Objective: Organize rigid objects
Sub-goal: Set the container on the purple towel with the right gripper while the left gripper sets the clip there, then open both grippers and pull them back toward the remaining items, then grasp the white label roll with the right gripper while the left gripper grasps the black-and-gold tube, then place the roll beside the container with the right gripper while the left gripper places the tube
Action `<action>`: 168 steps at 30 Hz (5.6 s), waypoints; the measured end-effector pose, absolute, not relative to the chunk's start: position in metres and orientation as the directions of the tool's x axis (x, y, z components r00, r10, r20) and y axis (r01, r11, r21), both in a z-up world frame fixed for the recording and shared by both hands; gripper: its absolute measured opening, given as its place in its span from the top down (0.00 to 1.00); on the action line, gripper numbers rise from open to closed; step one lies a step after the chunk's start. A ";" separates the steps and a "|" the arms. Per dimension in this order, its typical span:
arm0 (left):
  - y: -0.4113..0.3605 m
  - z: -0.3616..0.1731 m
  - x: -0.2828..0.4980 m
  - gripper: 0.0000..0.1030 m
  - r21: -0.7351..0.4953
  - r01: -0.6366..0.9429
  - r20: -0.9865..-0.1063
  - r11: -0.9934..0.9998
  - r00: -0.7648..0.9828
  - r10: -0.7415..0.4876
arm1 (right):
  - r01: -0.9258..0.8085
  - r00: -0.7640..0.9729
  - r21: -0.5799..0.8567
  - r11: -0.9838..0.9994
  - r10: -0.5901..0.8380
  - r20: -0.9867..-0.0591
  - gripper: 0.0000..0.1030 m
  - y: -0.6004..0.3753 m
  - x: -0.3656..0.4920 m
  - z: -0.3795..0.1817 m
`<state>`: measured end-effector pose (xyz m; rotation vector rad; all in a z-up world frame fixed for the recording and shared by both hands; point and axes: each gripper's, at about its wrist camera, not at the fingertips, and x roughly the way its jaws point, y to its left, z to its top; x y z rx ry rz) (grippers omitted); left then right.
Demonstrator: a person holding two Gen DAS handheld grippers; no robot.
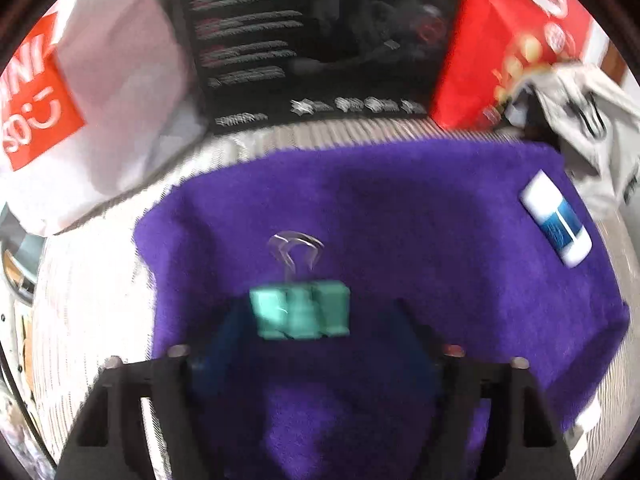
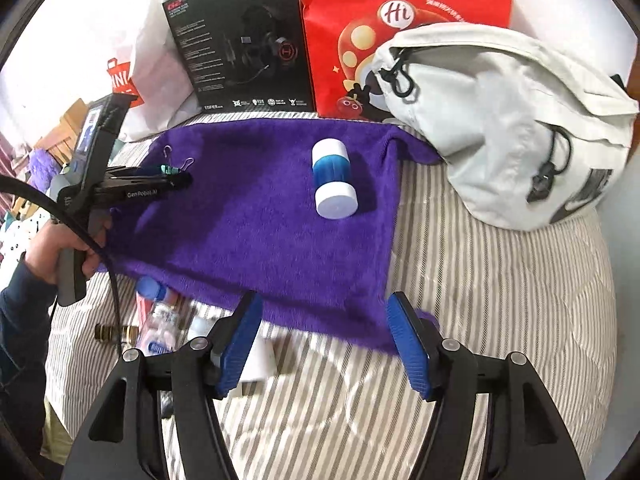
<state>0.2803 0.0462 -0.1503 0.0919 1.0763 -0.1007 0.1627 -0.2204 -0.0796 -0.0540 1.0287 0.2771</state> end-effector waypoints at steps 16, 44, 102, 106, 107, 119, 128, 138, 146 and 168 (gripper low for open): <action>0.063 -0.087 0.130 0.25 0.070 0.197 -0.827 0.978 0.560 -0.053 | -0.239 0.518 0.085 0.967 0.201 -0.831 0.37 -0.237 0.102 -0.062; 0.050 -0.141 0.066 0.78 -0.018 0.351 -0.860 0.936 0.472 -0.193 | -0.275 0.417 0.013 0.961 0.131 -0.899 0.36 -0.217 0.076 -0.094; 0.061 -0.125 0.050 0.78 -0.061 0.185 -0.852 0.981 0.503 -0.148 | -0.307 0.447 0.032 0.951 0.174 -0.878 0.68 -0.211 0.121 -0.151; 0.065 -0.113 0.053 0.78 -0.081 0.168 -0.838 0.982 0.522 -0.159 | -0.320 0.457 0.037 0.947 0.188 -0.869 0.68 -0.213 0.114 -0.138; 0.067 -0.110 0.054 0.78 -0.087 0.164 -0.834 0.983 0.527 -0.162 | -0.327 0.460 0.034 0.944 0.191 -0.867 0.68 -0.212 0.112 -0.135; 0.082 -0.085 0.089 0.78 -0.116 0.132 -0.801 0.984 0.573 -0.172 | -0.393 0.480 0.049 0.918 0.250 -0.841 0.68 -0.204 0.118 -0.104; 0.084 -0.082 0.129 0.78 -0.113 0.134 -0.798 0.985 0.578 -0.170 | -0.400 0.506 0.065 0.914 0.279 -0.816 0.68 -0.202 0.149 -0.084; 0.090 -0.099 0.176 0.78 -0.126 0.110 -0.817 0.986 0.552 -0.166 | -0.376 0.491 0.037 0.926 0.233 -0.840 0.68 -0.198 0.209 -0.104; 0.091 -0.114 0.199 0.78 -0.139 0.103 -0.833 0.985 0.525 -0.173 | -0.376 0.438 0.027 0.926 0.204 -0.876 0.68 -0.191 0.233 -0.137; 0.081 -0.139 0.232 0.78 -0.036 0.134 -0.864 0.990 0.494 -0.098 | -0.430 0.395 -0.012 0.903 0.176 -0.902 0.46 -0.183 0.218 -0.140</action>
